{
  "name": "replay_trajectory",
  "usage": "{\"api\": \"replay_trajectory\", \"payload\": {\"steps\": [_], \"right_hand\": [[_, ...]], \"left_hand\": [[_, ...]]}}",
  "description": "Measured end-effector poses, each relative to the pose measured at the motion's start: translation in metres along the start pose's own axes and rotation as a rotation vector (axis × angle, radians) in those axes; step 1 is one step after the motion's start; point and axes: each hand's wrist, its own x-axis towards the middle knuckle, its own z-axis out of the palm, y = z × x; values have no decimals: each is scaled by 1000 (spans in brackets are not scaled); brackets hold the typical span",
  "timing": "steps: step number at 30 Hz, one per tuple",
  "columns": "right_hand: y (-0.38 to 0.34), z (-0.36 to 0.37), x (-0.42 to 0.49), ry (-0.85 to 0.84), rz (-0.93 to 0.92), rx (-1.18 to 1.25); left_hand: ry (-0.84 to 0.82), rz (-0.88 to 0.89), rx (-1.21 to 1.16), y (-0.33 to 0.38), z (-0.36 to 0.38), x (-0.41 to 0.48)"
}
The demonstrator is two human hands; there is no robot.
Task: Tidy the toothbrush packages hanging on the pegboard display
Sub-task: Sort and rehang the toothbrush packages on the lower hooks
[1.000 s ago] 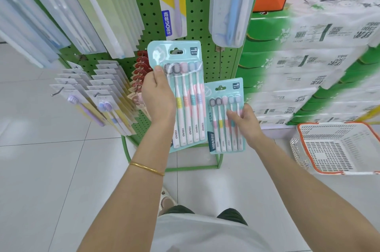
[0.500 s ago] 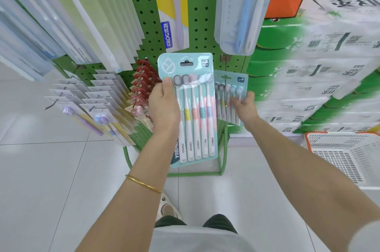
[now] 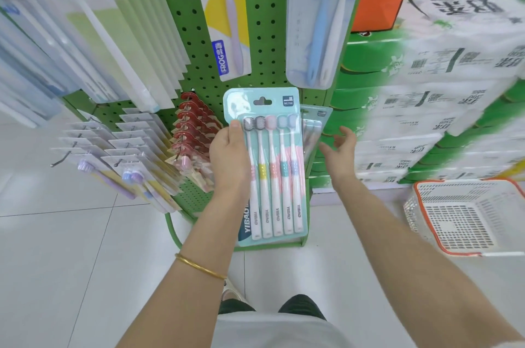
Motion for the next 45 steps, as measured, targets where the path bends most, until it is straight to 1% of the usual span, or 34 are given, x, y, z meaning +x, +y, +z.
{"api": "replay_trajectory", "payload": {"steps": [2,4,6,9,10,12,14,16,18,20,21,23,26,31,34,36,38,40,43,45], "right_hand": [[2,-6,-27,99,-64,110],[0,-15,-52,87,-62,205],[-9,-28,-73,-13,-28,274],[-23,-52,-100,-220,4,299],[-21,-59,-105,-266,2,306],[-17,-70,-112,-272,4,371],[-12,-79,-118,-234,51,509],[-11,-86,-126,-208,101,633],[-10,-92,-131,-196,91,671],[-11,-97,-133,-149,81,657],[-12,-100,-134,-132,82,652],[-9,-103,-133,-105,99,670],[-7,-106,-130,-58,144,728],[-8,-116,-115,-23,171,862],[-10,-125,-111,-17,279,973],[-12,-130,-108,-52,356,1042],[-15,-132,-106,-81,377,1073],[-17,-131,-106,-75,361,1080],[-21,-132,-106,-54,310,1088],[-22,-133,-103,-4,250,1051]], "left_hand": [[-18,-18,-4,-1,5,-9],[-42,-32,-5,0,12,-21],[-63,-62,4,1,20,-34],[-86,-77,-4,-2,32,-50],[-90,-70,-6,-3,36,-54],[-92,-38,-7,-5,46,-62],[-81,48,50,-5,57,-73],[-53,195,162,-4,65,-86],[-73,364,272,-9,71,-97],[-156,515,423,-19,75,-105],[-197,559,515,-23,77,-109],[-240,622,646,-28,77,-113],[-293,807,795,-36,76,-117],[-514,1019,946,-59,69,-131],[-636,1087,1030,-61,66,-132],[-741,1098,1104,-56,63,-132],[-892,1002,1193,-48,62,-132],[-935,967,1226,-42,62,-129],[-985,957,1117,-39,63,-120],[-1045,919,981,-37,64,-118]]}}
